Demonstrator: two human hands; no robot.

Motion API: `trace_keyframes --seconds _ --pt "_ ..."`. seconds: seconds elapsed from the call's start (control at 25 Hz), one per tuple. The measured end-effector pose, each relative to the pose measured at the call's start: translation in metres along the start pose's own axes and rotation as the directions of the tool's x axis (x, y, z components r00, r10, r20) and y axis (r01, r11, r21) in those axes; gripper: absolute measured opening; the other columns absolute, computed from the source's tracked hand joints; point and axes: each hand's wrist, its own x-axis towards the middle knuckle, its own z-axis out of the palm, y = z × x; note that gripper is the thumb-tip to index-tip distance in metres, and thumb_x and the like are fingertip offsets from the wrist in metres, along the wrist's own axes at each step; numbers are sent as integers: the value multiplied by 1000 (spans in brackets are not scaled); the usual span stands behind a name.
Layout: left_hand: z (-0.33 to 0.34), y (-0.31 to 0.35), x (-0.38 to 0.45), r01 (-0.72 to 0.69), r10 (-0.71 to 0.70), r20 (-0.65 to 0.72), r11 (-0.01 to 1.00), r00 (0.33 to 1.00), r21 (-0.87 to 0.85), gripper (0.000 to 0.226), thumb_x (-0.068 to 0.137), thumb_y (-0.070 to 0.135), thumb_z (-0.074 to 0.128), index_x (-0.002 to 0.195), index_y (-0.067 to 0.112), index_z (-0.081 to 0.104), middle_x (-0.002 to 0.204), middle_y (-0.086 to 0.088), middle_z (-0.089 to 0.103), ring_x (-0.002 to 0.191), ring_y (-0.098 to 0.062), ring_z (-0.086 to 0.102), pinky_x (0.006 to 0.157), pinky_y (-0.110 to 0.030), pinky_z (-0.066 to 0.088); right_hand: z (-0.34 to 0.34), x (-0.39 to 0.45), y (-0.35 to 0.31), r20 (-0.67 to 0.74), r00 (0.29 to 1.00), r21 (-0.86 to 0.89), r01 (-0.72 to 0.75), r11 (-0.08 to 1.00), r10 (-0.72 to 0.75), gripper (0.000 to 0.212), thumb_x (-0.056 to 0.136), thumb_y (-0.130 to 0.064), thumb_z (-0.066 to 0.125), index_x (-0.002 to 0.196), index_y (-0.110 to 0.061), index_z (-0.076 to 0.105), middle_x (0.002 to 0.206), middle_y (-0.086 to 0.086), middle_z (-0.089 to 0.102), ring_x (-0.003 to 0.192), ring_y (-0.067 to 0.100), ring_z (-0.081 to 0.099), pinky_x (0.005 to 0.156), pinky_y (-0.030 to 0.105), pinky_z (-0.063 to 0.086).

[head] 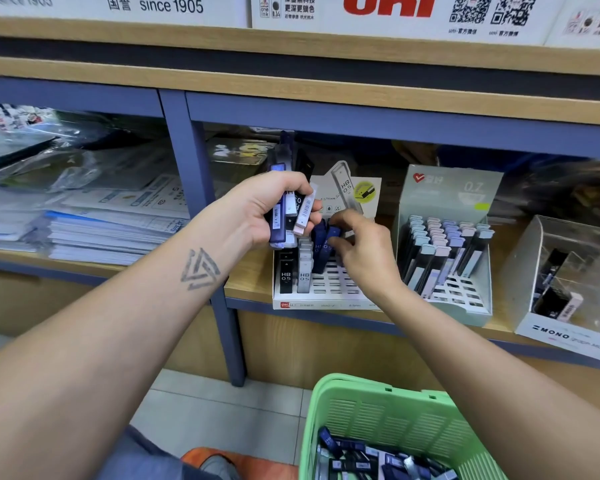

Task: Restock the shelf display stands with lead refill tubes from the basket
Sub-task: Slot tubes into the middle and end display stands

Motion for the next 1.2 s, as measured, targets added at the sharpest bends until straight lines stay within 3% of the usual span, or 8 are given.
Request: trace_keyframes --seconds 0.24,0.48,0.6,0.72,0.88,1.0,1.08,1.2 --pt "-2 -1 4 2 -2 -6 1000 1000 11 12 88 7 58 92 -3 64 76 -16 71 61 -24 67 55 -29 56 13 3 7 13 998 -55 65 996 -64 24 88 5 66 105 -11 73 97 5 72 90 20 66 82 36 53" --pt "-2 -1 4 -2 2 4 1000 1000 17 12 89 7 58 93 -3 64 75 -15 70 58 -23 67 57 -28 58 14 2 8 22 979 -261 203 944 -204 24 94 -4 61 111 -11 75 105 5 69 96 28 65 78 42 54" --pt "0 -2 4 -1 1 8 1000 1000 14 11 89 6 57 90 -2 64 74 -16 70 57 -23 67 55 -28 57 15 7 5 54 977 -316 214 924 -208 18 92 -2 61 102 -6 75 101 9 71 95 31 65 77 43 53" --pt "1 -3 4 5 -6 21 1000 1000 19 12 89 6 56 89 -3 63 76 -17 68 56 -23 66 48 -27 53 7 7 3 65 966 -310 257 915 -249 21 94 -4 60 105 -6 77 108 6 68 96 26 64 79 39 53" --pt "1 -2 5 16 -16 18 1000 1000 18 14 89 6 57 95 -5 63 73 -17 68 56 -24 66 46 -25 52 -29 16 7 -175 983 -236 19 972 -62 29 91 -2 55 111 -9 75 114 9 69 101 29 64 84 34 51" --pt "3 -3 5 28 -29 27 999 999 17 14 89 7 57 96 -4 62 73 -16 68 57 -23 65 48 -26 54 -36 20 12 -27 998 -325 -64 943 58 34 87 3 56 112 -11 74 111 13 72 101 32 66 85 36 54" --pt "7 -4 5 36 -36 36 999 999 17 14 90 7 56 97 -4 62 72 -16 68 56 -22 65 50 -26 55 -29 18 15 53 997 -372 -28 928 51 32 86 5 60 110 -12 74 110 12 71 99 31 67 86 39 57" --pt "11 -6 4 34 -35 51 999 998 30 15 90 7 56 99 -4 62 71 -16 68 57 -23 65 49 -26 54 -20 17 18 65 998 -388 10 922 16 25 88 5 64 106 -9 76 109 11 68 97 30 66 85 39 56"
